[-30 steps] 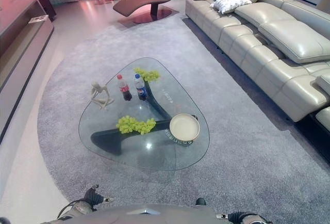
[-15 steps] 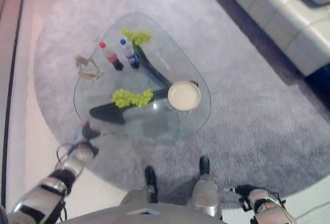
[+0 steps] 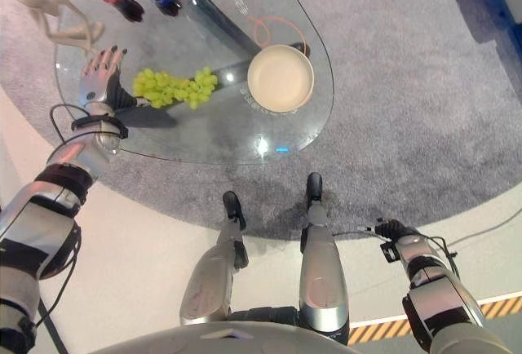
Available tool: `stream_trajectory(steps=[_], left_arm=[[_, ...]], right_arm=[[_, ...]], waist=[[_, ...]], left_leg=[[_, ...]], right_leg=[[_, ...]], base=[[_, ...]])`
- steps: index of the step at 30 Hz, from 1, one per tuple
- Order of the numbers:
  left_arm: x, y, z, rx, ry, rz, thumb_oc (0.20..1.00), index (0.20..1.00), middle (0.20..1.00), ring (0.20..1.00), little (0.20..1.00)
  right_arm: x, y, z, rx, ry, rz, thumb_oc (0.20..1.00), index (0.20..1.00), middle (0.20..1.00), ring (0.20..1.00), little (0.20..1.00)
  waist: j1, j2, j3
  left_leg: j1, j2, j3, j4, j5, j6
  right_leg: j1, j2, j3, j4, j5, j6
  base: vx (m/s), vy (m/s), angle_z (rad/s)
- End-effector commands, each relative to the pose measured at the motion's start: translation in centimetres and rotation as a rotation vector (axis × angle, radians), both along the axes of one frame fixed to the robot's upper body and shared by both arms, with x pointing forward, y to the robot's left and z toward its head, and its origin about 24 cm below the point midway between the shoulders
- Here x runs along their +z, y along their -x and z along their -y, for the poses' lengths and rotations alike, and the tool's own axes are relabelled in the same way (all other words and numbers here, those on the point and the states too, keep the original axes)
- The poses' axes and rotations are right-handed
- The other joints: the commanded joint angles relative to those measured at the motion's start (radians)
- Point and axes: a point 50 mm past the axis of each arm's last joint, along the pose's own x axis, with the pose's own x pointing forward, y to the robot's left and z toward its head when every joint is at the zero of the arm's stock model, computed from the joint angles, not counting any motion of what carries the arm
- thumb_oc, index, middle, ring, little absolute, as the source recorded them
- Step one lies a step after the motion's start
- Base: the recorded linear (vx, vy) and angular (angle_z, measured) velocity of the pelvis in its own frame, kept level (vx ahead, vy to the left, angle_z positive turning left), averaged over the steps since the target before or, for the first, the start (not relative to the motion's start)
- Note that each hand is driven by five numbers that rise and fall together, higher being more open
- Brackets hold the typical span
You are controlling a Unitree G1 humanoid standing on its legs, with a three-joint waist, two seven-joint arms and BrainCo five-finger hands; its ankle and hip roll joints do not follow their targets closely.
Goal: Pick up fruits into the plate
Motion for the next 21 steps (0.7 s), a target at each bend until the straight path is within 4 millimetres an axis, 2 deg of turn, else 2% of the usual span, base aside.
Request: stream_trajectory(steps=[1,6,10,17,21], left_arm=[[3.6,0.4,-3.3,0.135,-0.144,0.041,1.000,1.000,1.000,1.000,1.000],[5.4,-0.4,-2.6,0.159,-0.198,0.034,1.000,1.000,1.000,1.000,1.000],[6.2,-0.8,-2.0,0.158,-0.170,0.064,1.000,1.000,1.000,1.000,1.000],[6.4,-1.1,-1.6,0.175,-0.117,0.080,1.000,1.000,1.000,1.000,1.000],[7.8,-1.2,-1.5,0.193,-0.169,0.091,1.000,1.000,1.000,1.000,1.000]], right_arm=[[-1.0,2.1,0.9,-0.016,0.016,-0.061,1.000,1.000,1.000,1.000,1.000],[-0.9,1.3,0.1,-0.022,-0.007,-0.019,1.000,1.000,1.000,1.000,1.000],[-0.3,0.6,0.0,-0.021,-0.004,0.009,1.000,1.000,1.000,1.000,1.000],[0.5,-0.4,0.2,-0.006,0.024,0.044,1.000,1.000,1.000,1.000,1.000],[1.0,-1.1,0.1,0.003,0.014,0.074,1.000,1.000,1.000,1.000,1.000]], waist=[[-0.009,-0.042,-0.011],[-0.014,-0.060,-0.011],[-0.024,-0.060,-0.011],[-0.037,-0.056,-0.011],[-0.047,-0.069,-0.011]], left_leg=[[-0.131,-0.041,0.008,0.179,-0.128,0.002],[-0.261,-0.066,-0.001,0.230,-0.131,0.013],[-0.340,-0.068,0.005,0.270,-0.139,0.012],[-0.413,-0.066,0.020,0.291,-0.137,0.008],[-0.484,-0.059,0.021,0.344,-0.146,0.005]], right_leg=[[-0.088,0.026,0.008,0.215,-0.189,-0.013],[-0.220,0.032,0.010,0.259,-0.180,-0.013],[-0.298,0.028,0.004,0.286,-0.178,-0.012],[-0.375,0.029,0.008,0.298,-0.169,-0.013],[-0.437,0.035,0.012,0.327,-0.170,-0.018]], base=[[-0.04,-0.012,-0.01],[-0.03,-0.023,0.00],[0.00,0.008,-0.01],[0.00,0.054,-0.02],[0.01,0.001,-0.04]])
